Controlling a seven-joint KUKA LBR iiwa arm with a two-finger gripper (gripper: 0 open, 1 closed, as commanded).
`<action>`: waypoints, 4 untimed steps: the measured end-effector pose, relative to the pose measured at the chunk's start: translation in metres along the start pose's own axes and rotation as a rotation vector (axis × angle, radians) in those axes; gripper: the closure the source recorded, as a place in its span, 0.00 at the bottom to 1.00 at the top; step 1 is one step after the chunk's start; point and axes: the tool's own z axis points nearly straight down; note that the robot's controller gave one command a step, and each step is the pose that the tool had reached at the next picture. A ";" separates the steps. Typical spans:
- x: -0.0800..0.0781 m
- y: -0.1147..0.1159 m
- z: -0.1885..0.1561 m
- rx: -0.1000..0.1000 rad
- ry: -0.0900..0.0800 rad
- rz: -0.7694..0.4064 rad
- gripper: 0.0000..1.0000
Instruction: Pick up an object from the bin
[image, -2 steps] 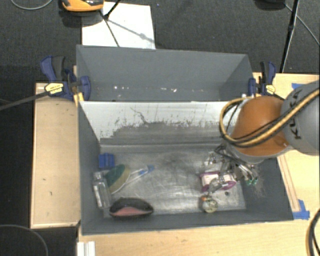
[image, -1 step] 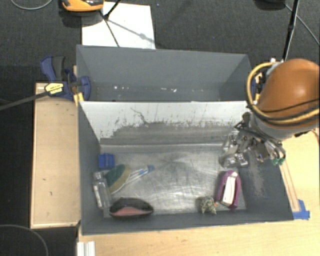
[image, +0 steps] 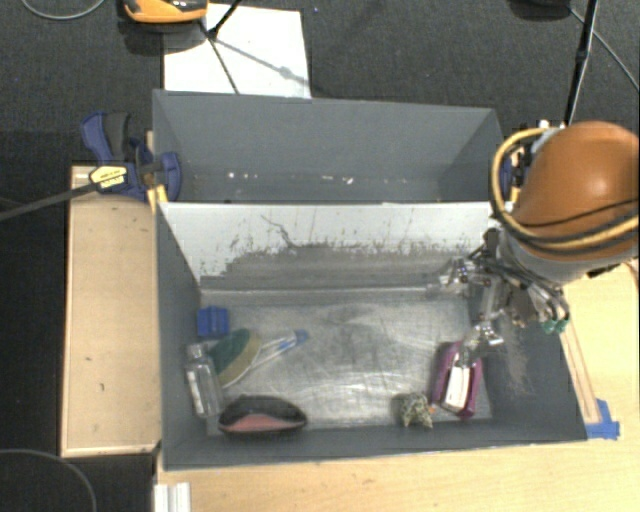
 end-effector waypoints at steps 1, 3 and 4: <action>0.017 -0.036 0.122 -0.002 0.007 -0.168 0.00; 0.015 -0.021 0.144 0.001 0.008 -0.576 1.00; 0.023 -0.011 0.108 0.001 -0.003 -0.566 1.00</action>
Offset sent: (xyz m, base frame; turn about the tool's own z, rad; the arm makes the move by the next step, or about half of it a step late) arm -0.0077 -0.0380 -0.1192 -0.1697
